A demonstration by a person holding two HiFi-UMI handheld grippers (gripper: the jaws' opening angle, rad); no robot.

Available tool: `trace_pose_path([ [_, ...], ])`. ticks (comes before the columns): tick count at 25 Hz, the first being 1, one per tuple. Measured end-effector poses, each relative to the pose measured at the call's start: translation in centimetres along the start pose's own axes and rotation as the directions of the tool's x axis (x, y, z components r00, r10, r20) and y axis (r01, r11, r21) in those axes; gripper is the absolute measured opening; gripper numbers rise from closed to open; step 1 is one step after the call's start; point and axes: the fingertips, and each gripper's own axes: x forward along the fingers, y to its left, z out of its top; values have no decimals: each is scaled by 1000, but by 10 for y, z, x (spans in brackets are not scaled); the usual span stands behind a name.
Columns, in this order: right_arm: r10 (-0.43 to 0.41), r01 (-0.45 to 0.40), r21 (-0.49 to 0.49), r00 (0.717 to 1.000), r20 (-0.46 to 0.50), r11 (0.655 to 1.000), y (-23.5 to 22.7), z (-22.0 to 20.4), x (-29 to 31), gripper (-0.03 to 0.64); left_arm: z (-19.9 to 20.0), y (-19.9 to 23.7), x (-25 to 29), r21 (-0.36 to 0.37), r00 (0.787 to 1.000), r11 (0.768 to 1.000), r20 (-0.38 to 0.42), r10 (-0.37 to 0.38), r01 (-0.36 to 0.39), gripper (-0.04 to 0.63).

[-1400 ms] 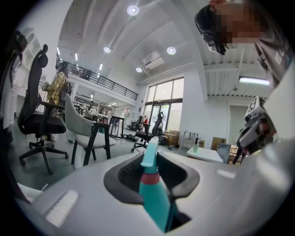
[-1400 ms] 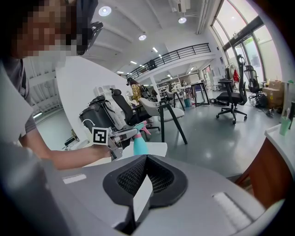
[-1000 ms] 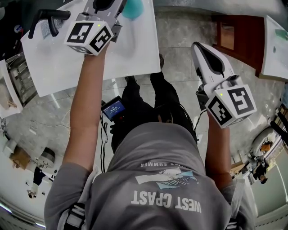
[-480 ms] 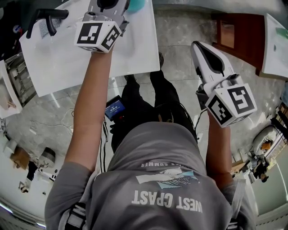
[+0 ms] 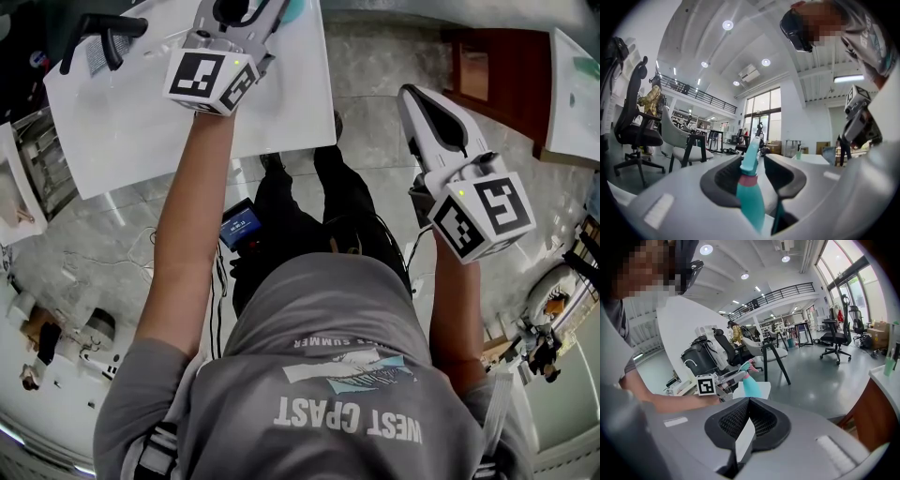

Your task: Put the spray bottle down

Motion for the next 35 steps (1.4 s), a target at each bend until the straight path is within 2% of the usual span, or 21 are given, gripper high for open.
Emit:
trace_pose_path([
  [2, 1, -1, -2, 1000, 3, 1000, 2, 0, 0, 2, -1, -2, 0, 4, 1000, 1000, -8, -12, 12, 159],
  [8, 0, 0, -5, 1000, 12, 1000, 6, 4, -4, 2, 0, 0, -4, 8, 1000, 1000, -28, 2, -1, 271],
  [24, 1, 2, -34, 997, 80, 999, 22, 35, -22, 2, 38, -9, -35, 96, 998, 995, -55, 20, -15, 280],
  [29, 2, 6, -55, 991, 132, 998, 32, 54, -32, 2, 70, -20, -63, 110, 999, 994, -33, 14, -10, 213],
  [33, 12, 3, -93, 985, 170, 996, 35, 73, -54, 0, 104, -50, -80, 150, 999, 988, -17, -32, 35, 84],
  [35, 26, -4, -119, 983, 184, 993, 38, 81, -72, 0, 123, -74, -90, 174, 998, 983, -15, -54, 56, 43],
])
